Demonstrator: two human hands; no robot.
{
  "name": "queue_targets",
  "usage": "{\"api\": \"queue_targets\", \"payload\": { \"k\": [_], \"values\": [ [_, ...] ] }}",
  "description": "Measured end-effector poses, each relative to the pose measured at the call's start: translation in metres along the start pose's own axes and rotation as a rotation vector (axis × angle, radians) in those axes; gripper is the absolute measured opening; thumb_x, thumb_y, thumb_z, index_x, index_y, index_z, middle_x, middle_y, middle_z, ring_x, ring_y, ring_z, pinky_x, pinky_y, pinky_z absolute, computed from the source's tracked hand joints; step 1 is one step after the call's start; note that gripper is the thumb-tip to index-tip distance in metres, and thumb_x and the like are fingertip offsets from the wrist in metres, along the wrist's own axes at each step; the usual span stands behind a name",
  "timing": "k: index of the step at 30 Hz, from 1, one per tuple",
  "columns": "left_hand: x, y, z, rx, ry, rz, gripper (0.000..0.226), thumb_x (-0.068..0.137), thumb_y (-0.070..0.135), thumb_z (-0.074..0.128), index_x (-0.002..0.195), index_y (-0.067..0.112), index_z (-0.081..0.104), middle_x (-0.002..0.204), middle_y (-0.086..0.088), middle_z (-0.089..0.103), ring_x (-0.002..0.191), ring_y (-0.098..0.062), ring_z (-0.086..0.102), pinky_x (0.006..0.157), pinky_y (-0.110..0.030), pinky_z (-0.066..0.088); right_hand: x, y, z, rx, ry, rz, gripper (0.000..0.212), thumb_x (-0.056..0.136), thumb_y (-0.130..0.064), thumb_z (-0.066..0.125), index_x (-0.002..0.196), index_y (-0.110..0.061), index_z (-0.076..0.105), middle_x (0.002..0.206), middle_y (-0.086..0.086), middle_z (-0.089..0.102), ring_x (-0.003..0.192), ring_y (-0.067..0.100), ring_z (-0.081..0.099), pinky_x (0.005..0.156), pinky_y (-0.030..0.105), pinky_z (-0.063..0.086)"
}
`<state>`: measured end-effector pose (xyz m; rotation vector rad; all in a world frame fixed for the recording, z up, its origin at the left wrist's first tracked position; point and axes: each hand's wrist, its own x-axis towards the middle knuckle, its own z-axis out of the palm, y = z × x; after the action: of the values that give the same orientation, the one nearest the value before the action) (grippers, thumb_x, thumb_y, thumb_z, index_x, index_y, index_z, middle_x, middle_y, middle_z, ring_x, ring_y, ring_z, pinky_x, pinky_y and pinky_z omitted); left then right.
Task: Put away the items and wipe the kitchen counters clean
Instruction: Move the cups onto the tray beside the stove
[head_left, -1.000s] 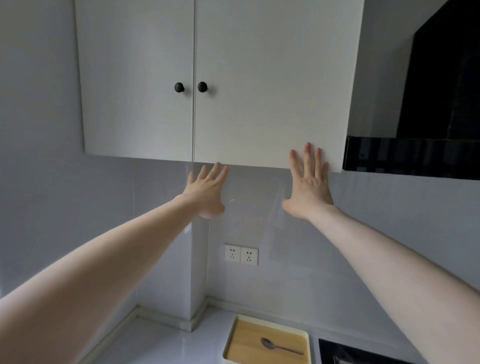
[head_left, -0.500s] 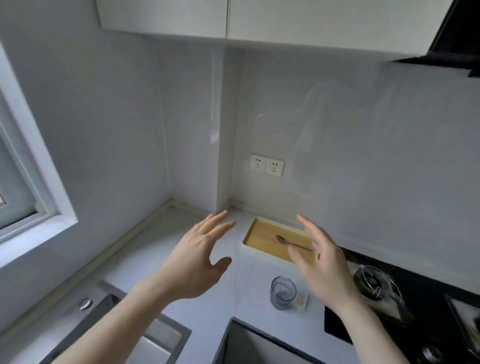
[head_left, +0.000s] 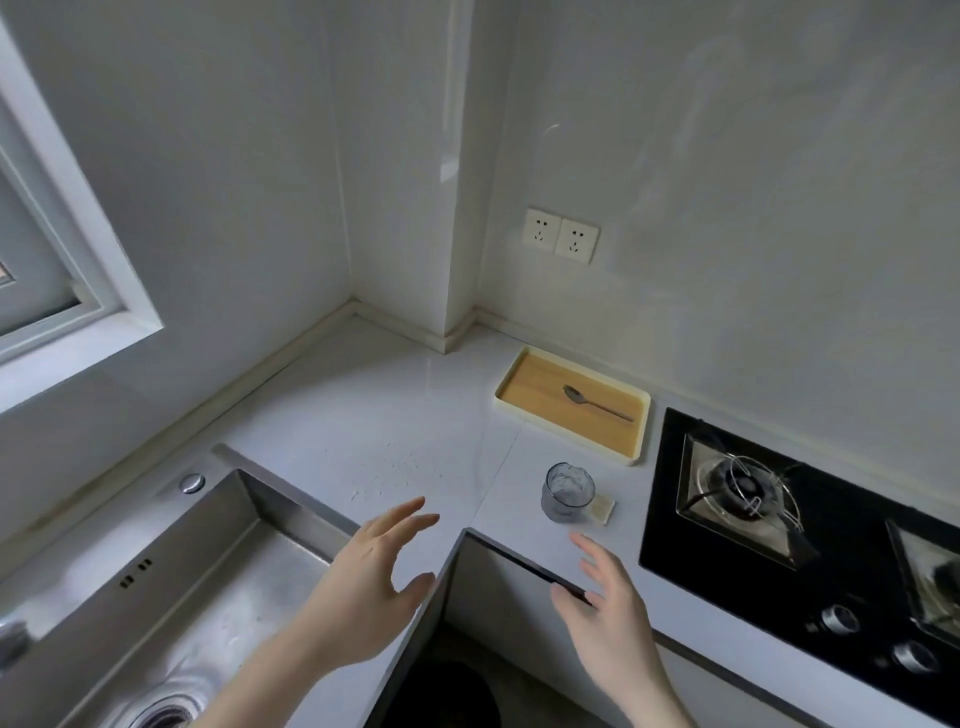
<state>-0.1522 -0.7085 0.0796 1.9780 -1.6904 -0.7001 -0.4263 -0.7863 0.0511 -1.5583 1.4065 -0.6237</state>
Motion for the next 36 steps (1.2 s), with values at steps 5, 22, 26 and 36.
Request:
{"api": "queue_targets", "payload": {
  "k": [5, 22, 26, 36],
  "values": [
    [0.016, 0.017, 0.012, 0.001, -0.031, -0.013, 0.058, 0.096, 0.043, 0.057, 0.15, 0.046, 0.036, 0.16, 0.032, 0.021, 0.149, -0.003, 0.025, 0.122, -0.029, 0.028, 0.0, 0.012, -0.012, 0.005, -0.003, 0.03, 0.056, 0.091, -0.019, 0.073, 0.133, -0.05, 0.051, 0.138, -0.032, 0.049, 0.126, -0.009, 0.047, 0.107, 0.027, 0.043],
    [0.028, 0.08, 0.054, -0.009, 0.212, -0.299, 0.057, 0.096, 0.044, 0.058, 0.15, 0.045, 0.038, 0.16, 0.03, 0.026, 0.148, -0.002, 0.028, 0.12, -0.028, 0.03, 0.114, 0.012, -0.092, -0.055, -0.33, -0.186, 0.048, 0.092, -0.017, 0.073, 0.126, -0.048, 0.058, 0.134, -0.026, 0.055, 0.118, -0.016, 0.051, 0.104, 0.03, 0.05],
    [-0.025, 0.078, 0.058, -0.015, 0.335, -0.514, 0.056, 0.095, 0.042, 0.06, 0.148, 0.043, 0.042, 0.158, 0.028, 0.028, 0.147, -0.001, 0.027, 0.121, -0.028, 0.028, 0.125, -0.008, -0.054, -0.144, -0.576, -0.325, 0.045, 0.093, -0.02, 0.072, 0.125, -0.047, 0.057, 0.131, -0.023, 0.053, 0.118, -0.01, 0.052, 0.1, 0.026, 0.047],
    [-0.234, 0.064, 0.075, -0.054, 0.596, -1.027, 0.057, 0.096, 0.039, 0.062, 0.149, 0.042, 0.041, 0.16, 0.023, 0.028, 0.147, -0.005, 0.028, 0.121, -0.03, 0.028, 0.007, -0.056, 0.078, -0.311, -1.179, -0.724, 0.049, 0.092, -0.034, 0.07, 0.133, -0.051, 0.047, 0.133, -0.04, 0.04, 0.12, -0.012, 0.046, 0.102, 0.021, 0.045]
  ]
}}
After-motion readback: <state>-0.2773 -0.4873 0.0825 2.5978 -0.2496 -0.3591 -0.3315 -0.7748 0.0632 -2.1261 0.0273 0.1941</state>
